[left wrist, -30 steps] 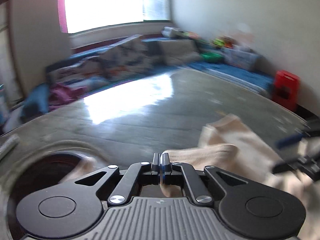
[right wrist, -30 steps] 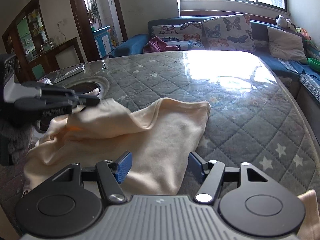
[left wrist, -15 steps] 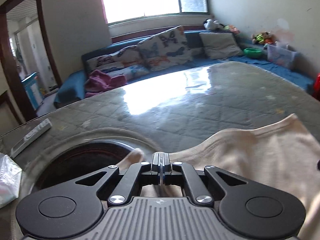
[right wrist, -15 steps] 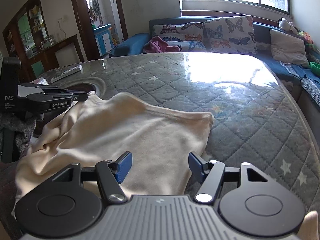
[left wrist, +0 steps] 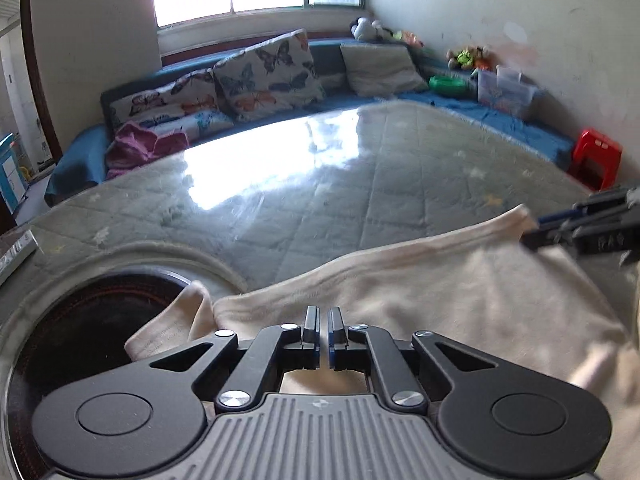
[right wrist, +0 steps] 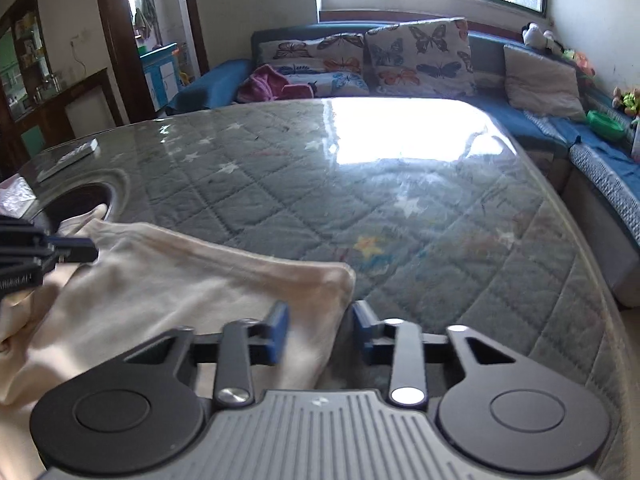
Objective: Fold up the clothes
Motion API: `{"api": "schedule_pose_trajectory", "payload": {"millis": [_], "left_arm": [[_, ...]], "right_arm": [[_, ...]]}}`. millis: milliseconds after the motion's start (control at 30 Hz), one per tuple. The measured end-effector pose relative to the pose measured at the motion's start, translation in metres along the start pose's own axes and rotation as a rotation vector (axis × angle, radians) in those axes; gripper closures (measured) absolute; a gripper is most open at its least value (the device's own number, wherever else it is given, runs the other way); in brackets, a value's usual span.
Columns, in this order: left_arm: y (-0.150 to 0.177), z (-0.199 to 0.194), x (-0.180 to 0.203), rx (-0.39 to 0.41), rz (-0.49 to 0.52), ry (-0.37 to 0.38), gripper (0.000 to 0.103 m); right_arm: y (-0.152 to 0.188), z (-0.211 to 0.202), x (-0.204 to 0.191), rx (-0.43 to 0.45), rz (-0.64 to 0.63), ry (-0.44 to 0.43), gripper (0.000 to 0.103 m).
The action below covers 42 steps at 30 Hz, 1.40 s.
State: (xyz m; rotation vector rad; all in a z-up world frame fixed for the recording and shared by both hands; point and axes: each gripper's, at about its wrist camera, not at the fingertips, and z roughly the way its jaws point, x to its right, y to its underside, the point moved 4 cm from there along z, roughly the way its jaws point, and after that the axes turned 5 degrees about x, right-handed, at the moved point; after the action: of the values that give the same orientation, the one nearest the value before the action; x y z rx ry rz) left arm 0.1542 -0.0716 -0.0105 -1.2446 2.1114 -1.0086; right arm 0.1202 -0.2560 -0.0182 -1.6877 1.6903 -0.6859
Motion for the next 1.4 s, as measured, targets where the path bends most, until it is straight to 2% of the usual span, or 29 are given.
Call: {"api": "schedule_pose_trajectory", "payload": {"millis": [33, 100, 300, 333, 400, 500, 533, 567, 600, 700, 733, 767, 933, 1067, 1167, 1300, 1400], "left_arm": [[0.002, 0.003, -0.002, -0.004, 0.0, -0.004, 0.097], [0.003, 0.007, -0.007, -0.007, -0.001, -0.027, 0.097], [0.006, 0.015, -0.029, -0.005, 0.034, -0.138, 0.097], [0.006, 0.014, -0.032, -0.003, 0.018, -0.132, 0.097], [0.006, 0.012, -0.038, 0.002, -0.015, -0.119, 0.096], [0.006, 0.003, -0.046, 0.022, -0.063, -0.109, 0.094], [0.006, -0.002, -0.048, 0.032, -0.07, -0.115, 0.093], [0.005, -0.006, -0.052, 0.041, -0.074, -0.128, 0.09], [0.005, -0.01, -0.056, 0.051, -0.08, -0.142, 0.085], [0.008, -0.02, -0.071, 0.051, -0.113, -0.189, 0.078], [0.01, -0.023, -0.077, 0.046, -0.125, -0.208, 0.076], [0.013, -0.024, -0.082, 0.039, -0.136, -0.226, 0.075], [0.023, -0.026, -0.096, 0.014, -0.161, -0.267, 0.075], [0.018, -0.027, -0.093, 0.033, -0.177, -0.237, 0.075], [0.009, -0.021, -0.087, 0.039, -0.191, -0.196, 0.075], [-0.005, -0.004, -0.084, 0.016, -0.231, -0.181, 0.075], [-0.012, 0.014, -0.08, -0.045, -0.224, -0.215, 0.075]], "right_arm": [[-0.002, 0.002, 0.001, 0.0, 0.002, 0.0, 0.089], [-0.005, 0.006, 0.001, 0.003, -0.004, 0.013, 0.095], [-0.02, 0.028, -0.001, 0.019, -0.05, 0.049, 0.096], [-0.023, 0.031, -0.002, 0.02, -0.058, 0.053, 0.095], [-0.026, 0.034, -0.004, 0.021, -0.066, 0.061, 0.085], [-0.028, 0.026, -0.01, 0.03, -0.091, 0.052, 0.082], [-0.027, 0.02, -0.013, 0.034, -0.097, 0.038, 0.076], [-0.026, 0.015, -0.017, 0.038, -0.103, 0.025, 0.065], [-0.025, 0.009, -0.02, 0.042, -0.108, 0.011, 0.061], [-0.019, -0.009, -0.035, 0.052, -0.136, -0.039, 0.055], [-0.015, -0.015, -0.042, 0.054, -0.148, -0.06, 0.048], [-0.012, -0.02, -0.048, 0.055, -0.161, -0.08, 0.046], [0.007, -0.042, -0.08, 0.054, -0.206, -0.17, 0.041], [0.021, -0.053, -0.101, 0.049, -0.23, -0.224, 0.04], [0.029, -0.055, -0.108, 0.037, -0.239, -0.239, 0.04], [0.034, -0.052, -0.113, 0.022, -0.239, -0.244, 0.04], [0.038, -0.047, -0.112, 0.01, -0.234, -0.249, 0.04]]}}
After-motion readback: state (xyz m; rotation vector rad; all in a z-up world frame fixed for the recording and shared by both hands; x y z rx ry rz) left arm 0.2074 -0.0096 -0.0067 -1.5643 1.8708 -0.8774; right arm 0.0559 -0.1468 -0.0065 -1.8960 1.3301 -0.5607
